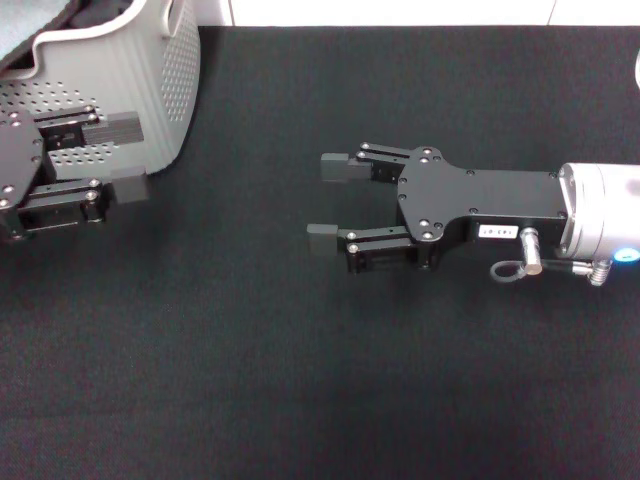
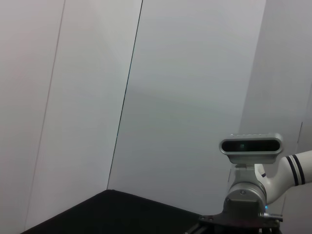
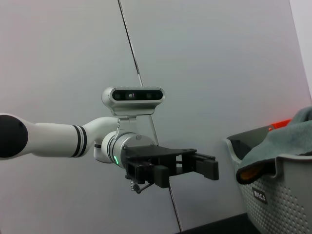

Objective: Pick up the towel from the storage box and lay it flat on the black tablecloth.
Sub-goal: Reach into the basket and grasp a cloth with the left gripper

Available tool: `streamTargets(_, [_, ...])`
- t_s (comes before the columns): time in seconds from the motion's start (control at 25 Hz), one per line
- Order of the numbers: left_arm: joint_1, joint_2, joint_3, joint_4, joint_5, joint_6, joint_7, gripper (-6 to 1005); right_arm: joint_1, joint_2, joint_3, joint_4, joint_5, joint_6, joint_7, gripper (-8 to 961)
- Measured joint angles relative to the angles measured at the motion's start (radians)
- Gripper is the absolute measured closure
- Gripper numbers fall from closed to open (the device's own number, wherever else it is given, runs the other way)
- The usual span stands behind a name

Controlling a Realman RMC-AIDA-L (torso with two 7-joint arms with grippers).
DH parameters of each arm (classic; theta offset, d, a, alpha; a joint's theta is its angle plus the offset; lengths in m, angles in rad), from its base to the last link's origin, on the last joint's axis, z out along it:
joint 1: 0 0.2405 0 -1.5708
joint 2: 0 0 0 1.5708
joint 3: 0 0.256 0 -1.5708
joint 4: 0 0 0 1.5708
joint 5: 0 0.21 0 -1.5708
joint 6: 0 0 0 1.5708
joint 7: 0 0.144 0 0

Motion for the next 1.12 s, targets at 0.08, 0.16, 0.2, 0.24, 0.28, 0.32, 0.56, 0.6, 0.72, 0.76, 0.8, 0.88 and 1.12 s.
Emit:
streamTargets(0.08, [-0.003, 0.000, 0.000, 0.000, 0.000, 0.000, 0.000, 332, 0.001, 0.000, 0.001, 0.000, 0.000, -0.001, 0.000, 81])
streamTargets(0.16, [-0.005, 0.000, 0.000, 0.000, 0.001, 0.000, 0.000, 333, 0.002, 0.000, 0.002, 0.000, 0.000, -0.001, -0.001, 81])
streamTargets(0.2, [-0.006, 0.000, 0.000, 0.000, 0.001, 0.000, 0.000, 333, 0.002, 0.000, 0.003, 0.000, 0.000, -0.002, -0.002, 81])
streamTargets(0.24, [-0.007, 0.000, 0.000, 0.000, 0.001, 0.000, 0.000, 333, 0.003, 0.000, 0.005, 0.000, 0.000, -0.002, -0.004, 81])
streamTargets(0.28, [-0.008, 0.000, 0.000, 0.000, 0.001, 0.000, 0.000, 334, 0.003, 0.000, 0.005, 0.000, 0.000, -0.003, -0.006, 81])
streamTargets(0.32, [-0.009, 0.000, 0.000, 0.000, 0.001, -0.002, 0.000, 334, 0.003, 0.000, 0.006, 0.000, 0.000, -0.004, -0.008, 82])
streamTargets(0.56, [-0.011, -0.003, -0.003, 0.034, 0.000, -0.084, -0.087, 335, 0.004, 0.000, 0.002, 0.004, 0.001, -0.038, -0.023, 82])
streamTargets(0.6, [-0.011, -0.005, -0.004, 0.058, 0.001, -0.107, -0.131, 336, 0.005, 0.000, 0.001, 0.013, 0.000, -0.046, -0.036, 82])
streamTargets(0.72, [-0.003, -0.019, -0.008, 0.183, 0.004, -0.142, -0.241, 336, 0.025, 0.000, 0.011, 0.080, 0.006, -0.053, -0.074, 81])
streamTargets(0.76, [0.002, -0.033, -0.017, 0.249, 0.003, -0.151, -0.276, 337, 0.032, 0.000, 0.018, 0.102, 0.008, -0.053, -0.082, 81])
streamTargets(0.8, [0.007, -0.044, -0.024, 0.302, 0.005, -0.159, -0.302, 337, 0.037, -0.002, 0.029, 0.127, 0.011, -0.054, -0.090, 81])
streamTargets(0.88, [0.022, -0.084, -0.051, 0.471, 0.012, -0.198, -0.366, 337, 0.041, -0.003, 0.044, 0.154, 0.014, -0.055, -0.099, 81])
streamTargets(1.12, [0.031, -0.181, -0.063, 0.946, 0.192, -0.445, -0.515, 339, 0.048, 0.000, 0.059, 0.179, 0.014, -0.077, -0.123, 81])
